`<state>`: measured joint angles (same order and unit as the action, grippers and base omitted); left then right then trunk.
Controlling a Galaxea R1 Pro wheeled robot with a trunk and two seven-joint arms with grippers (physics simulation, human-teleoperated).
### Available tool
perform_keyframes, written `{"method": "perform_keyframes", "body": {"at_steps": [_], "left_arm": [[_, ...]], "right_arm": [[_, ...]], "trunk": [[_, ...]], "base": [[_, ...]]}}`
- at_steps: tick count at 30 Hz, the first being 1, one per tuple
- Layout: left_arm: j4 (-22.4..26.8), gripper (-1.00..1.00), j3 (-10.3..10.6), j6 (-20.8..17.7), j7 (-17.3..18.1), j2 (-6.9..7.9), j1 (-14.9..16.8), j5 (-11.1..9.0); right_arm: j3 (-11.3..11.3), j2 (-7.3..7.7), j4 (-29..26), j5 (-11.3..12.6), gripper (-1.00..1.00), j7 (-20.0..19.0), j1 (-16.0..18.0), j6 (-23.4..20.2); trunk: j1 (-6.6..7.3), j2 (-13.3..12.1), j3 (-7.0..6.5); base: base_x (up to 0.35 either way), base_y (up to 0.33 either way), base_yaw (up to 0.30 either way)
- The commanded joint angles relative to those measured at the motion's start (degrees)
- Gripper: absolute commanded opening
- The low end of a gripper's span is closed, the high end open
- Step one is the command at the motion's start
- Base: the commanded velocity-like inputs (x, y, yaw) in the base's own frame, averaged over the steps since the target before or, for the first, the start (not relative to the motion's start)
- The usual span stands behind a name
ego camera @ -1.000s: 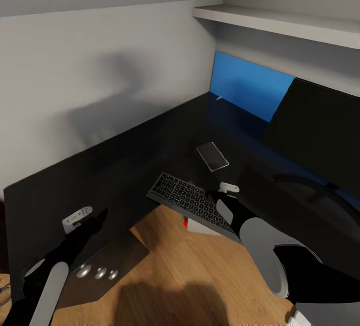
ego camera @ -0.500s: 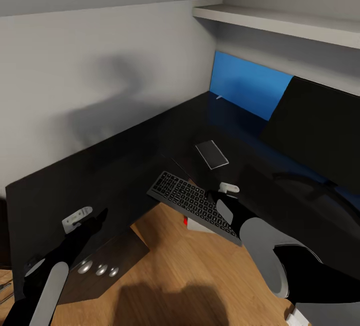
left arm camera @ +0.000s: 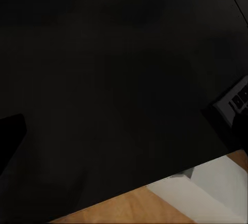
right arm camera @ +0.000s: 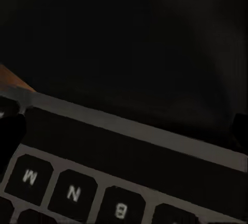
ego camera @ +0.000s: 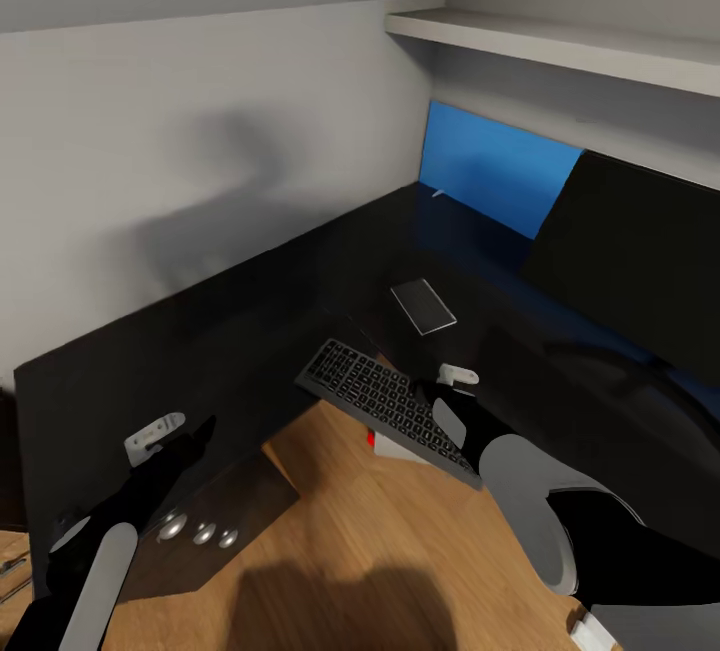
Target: In the bedroom, organize the workspace by keeping the computer under the desk, ensuring the monitor is on the desk, placing the keyboard on the desk next to the monitor, placing the mouse on the desk next to the keyboard, moving the folder from the swivel chair onto the desk next to the mouse, stacking the notebook on top of the folder with the pen on top of the notebook, and positioning the swivel chair next to the desk.
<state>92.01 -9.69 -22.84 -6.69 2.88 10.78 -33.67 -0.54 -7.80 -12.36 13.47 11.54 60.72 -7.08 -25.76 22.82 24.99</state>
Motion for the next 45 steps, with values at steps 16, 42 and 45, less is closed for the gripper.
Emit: {"method": "perform_keyframes", "body": {"at_steps": [16, 42, 45], "left_arm": [[0.1, 1.0, 0.11, -0.36, -0.43, 0.02, 0.03, -0.54], [0.0, 1.0, 0.39, -0.36, -0.43, -0.77, 0.03, -0.43], [-0.12, 1.0, 0.88, -0.36, -0.43, -0.77, 0.03, -0.39]], "right_arm": [[-0.04, -0.02, -0.12, 0.24, 1.0, 0.24, 0.02, -0.31], [0.27, -0.3, -20.84, -0.2, 1.0, 0.33, -7.65, -7.53], [0.27, -0.22, -31.56, -0.2, 1.0, 0.33, -13.4, -10.29]], "trunk": [[-0.02, 0.1, 0.09], [-0.02, 0.1, 0.09], [-0.02, 0.1, 0.09]], "base": [[-0.014, 0.0, 0.0], [0.0, 0.0, 0.0], [0.0, 0.0, 0.0]]}}
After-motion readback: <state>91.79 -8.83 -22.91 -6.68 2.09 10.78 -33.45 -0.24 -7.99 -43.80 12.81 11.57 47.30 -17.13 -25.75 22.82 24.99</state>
